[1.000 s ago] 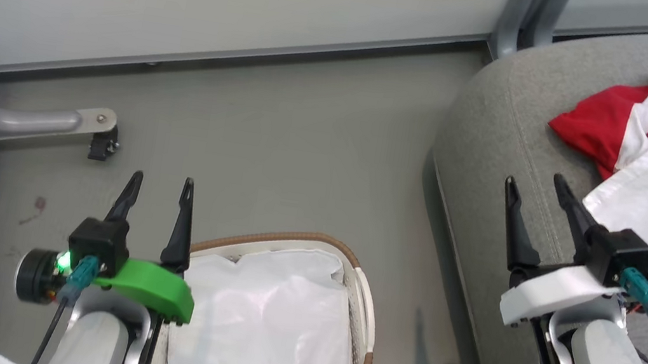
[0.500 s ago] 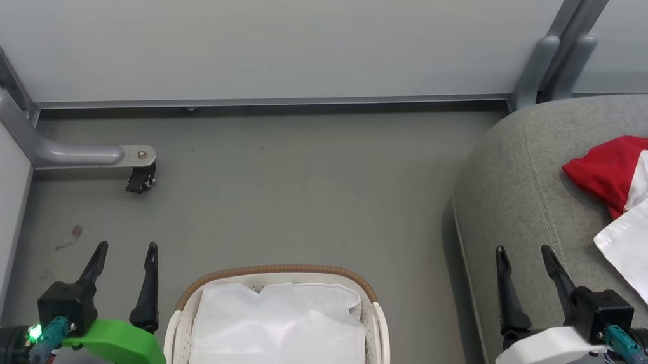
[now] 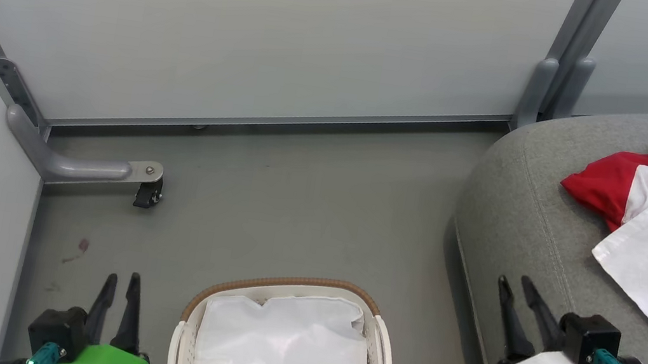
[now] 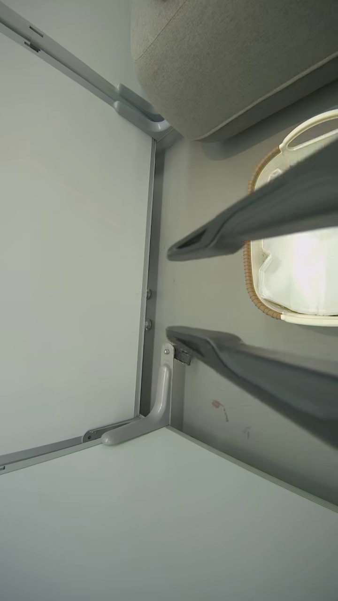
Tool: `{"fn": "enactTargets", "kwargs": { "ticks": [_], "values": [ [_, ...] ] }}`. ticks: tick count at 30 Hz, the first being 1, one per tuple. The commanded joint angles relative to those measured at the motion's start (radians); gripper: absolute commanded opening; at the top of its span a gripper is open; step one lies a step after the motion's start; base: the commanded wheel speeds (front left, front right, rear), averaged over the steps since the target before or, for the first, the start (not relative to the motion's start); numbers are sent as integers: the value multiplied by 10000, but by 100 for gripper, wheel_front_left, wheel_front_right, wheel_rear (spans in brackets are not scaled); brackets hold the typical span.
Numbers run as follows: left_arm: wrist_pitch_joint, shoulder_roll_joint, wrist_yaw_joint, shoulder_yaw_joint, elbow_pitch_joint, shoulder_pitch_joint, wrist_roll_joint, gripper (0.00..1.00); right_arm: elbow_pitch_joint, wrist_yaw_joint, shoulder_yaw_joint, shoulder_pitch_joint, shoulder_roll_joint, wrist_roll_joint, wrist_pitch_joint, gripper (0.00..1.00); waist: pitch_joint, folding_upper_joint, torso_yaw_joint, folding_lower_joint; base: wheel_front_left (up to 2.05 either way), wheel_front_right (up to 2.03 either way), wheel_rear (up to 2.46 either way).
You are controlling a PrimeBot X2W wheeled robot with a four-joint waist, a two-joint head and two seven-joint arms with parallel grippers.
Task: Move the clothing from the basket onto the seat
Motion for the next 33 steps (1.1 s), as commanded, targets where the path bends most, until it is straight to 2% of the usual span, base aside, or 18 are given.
{"fn": "enactTargets", "kwargs": {
  "ticks": [1,15,33],
  "values": [
    [0,-10,0,-2,77,6,0,0,82,0,6,59,19,2,2,0,-1,0,0,1,0,0,0],
    [712,-2,-145,365,-209,-180,-2444,0,-225,-1,-379,123,59,2627,720,0,-32,0,54,1,0,0,0],
    [1438,8,-297,721,-565,-361,-5074,0,-591,-3,-739,231,99,5451,1442,0,-72,0,122,1,0,0,0]
  ]
}}
